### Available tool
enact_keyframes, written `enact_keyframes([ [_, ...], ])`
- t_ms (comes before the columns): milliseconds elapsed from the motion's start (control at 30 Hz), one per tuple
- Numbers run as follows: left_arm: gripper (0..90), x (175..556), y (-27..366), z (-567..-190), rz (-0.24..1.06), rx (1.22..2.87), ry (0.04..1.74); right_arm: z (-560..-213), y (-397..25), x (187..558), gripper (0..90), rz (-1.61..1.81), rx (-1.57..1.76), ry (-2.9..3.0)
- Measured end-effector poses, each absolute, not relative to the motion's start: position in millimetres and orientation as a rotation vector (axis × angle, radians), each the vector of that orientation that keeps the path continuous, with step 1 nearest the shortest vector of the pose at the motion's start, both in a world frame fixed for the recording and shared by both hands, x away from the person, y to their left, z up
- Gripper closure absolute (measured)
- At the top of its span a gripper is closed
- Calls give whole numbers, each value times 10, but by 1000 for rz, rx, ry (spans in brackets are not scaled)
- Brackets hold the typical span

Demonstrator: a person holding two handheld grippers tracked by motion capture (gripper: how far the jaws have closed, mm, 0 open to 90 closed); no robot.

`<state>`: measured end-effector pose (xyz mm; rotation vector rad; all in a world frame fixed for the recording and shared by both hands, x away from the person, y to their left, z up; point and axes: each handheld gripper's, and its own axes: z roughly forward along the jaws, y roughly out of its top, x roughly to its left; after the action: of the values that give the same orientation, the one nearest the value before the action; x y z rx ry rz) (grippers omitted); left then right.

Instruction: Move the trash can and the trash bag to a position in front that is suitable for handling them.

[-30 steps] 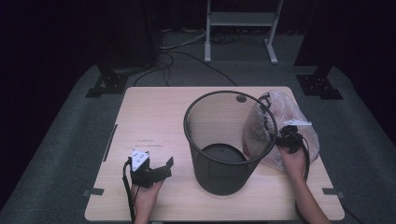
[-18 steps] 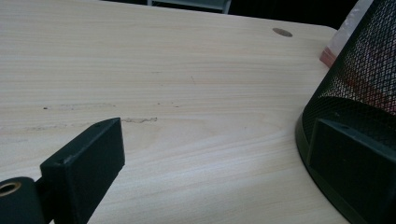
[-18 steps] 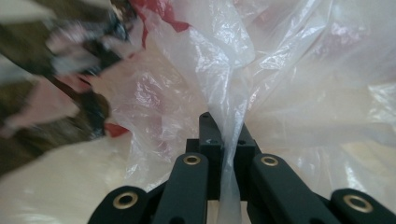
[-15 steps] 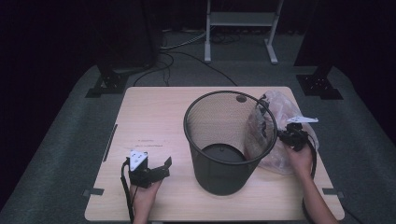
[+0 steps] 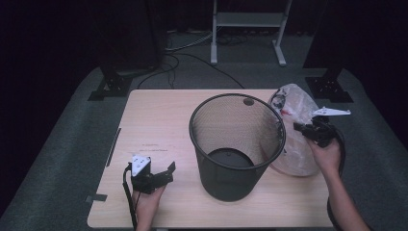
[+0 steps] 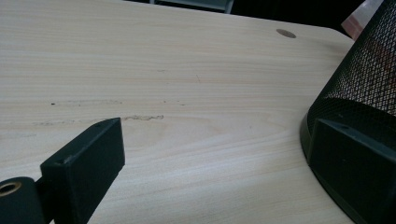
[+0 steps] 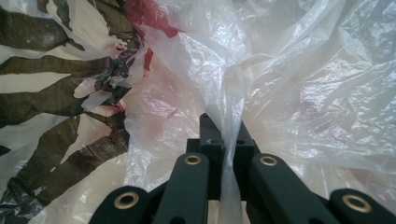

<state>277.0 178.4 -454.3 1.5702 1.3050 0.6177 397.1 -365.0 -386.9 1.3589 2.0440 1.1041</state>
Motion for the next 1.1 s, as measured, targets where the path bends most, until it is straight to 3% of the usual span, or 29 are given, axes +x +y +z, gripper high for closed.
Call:
enact_keyframes([
  [600,30,2769,1782,-4564,621,1576,1308,-2701,-4041,3682,889,1391,1255,2028],
  [1100,30,2770,1764,-4573,622,1583,1305,-1974,-3975,3417,890,1537,1092,2090],
])
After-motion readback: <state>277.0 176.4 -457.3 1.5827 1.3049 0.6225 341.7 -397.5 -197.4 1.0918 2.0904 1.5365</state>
